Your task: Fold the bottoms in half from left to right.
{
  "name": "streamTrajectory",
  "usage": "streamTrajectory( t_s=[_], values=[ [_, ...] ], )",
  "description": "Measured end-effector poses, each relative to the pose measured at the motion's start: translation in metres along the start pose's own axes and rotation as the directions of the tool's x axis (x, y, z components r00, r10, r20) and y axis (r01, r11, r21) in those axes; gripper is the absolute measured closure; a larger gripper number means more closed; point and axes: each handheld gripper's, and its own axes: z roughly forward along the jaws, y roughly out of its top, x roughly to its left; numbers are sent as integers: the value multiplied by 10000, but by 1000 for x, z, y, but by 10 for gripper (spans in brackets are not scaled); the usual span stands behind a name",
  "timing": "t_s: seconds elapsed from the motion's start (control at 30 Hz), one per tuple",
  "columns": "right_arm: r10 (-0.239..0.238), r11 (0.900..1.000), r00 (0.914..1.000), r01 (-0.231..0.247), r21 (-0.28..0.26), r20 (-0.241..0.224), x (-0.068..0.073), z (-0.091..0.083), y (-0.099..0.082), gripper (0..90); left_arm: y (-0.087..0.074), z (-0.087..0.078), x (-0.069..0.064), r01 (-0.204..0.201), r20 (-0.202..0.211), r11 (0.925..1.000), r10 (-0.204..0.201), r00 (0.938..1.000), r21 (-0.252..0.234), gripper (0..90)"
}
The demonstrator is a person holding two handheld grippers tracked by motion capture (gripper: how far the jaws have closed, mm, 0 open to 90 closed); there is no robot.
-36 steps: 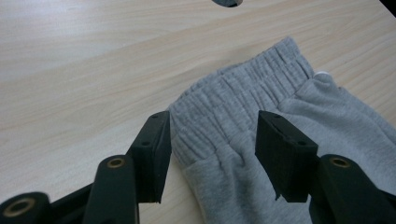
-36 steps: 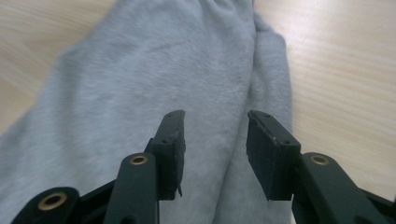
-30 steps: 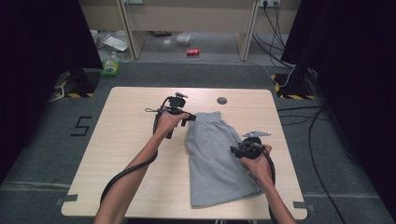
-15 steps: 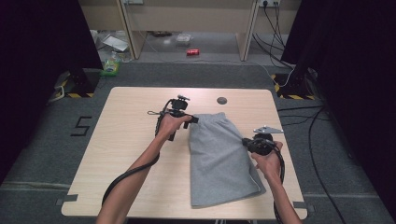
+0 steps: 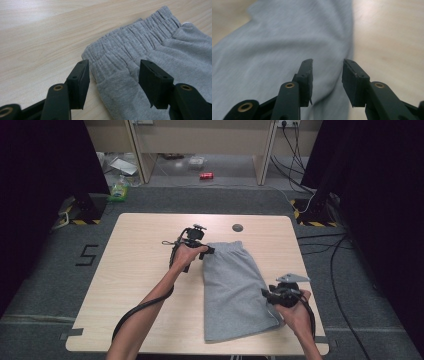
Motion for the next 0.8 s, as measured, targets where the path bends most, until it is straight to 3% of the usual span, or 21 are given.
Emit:
streamTrajectory(
  t_s=[0.13,0.23,0.33,0.43,0.6,0.7,0.8],
  values=[
    [-132,9997,9991,140,184,-413,11,-13,-23,594,-1,-1,0,66,-56,10000,-66,10000,-39,411],
    [-47,9978,9996,65,667,-281,13,-12,-37,606,-1,-2,1,140,-93,9999,-141,9999,-64,404],
    [18,9945,9992,23,1050,-391,10,-6,-47,693,-1,-2,3,174,-100,9998,-175,9998,-72,403],
    [-122,9952,9979,184,960,-643,7,-6,-48,851,0,-2,4,178,-82,9998,-179,9998,-74,400],
    [-318,9982,9981,344,484,-523,5,-24,-45,869,-2,-2,6,177,-97,9998,-177,9998,-41,398],
    [27,9999,9992,-21,148,-391,-3,-38,-51,869,-4,-1,6,201,-158,9998,-201,9997,5,398],
    [109,9981,9999,-104,601,-83,-9,-31,-61,866,-3,1,5,259,-167,9997,-259,9995,-38,398]
  ],
)
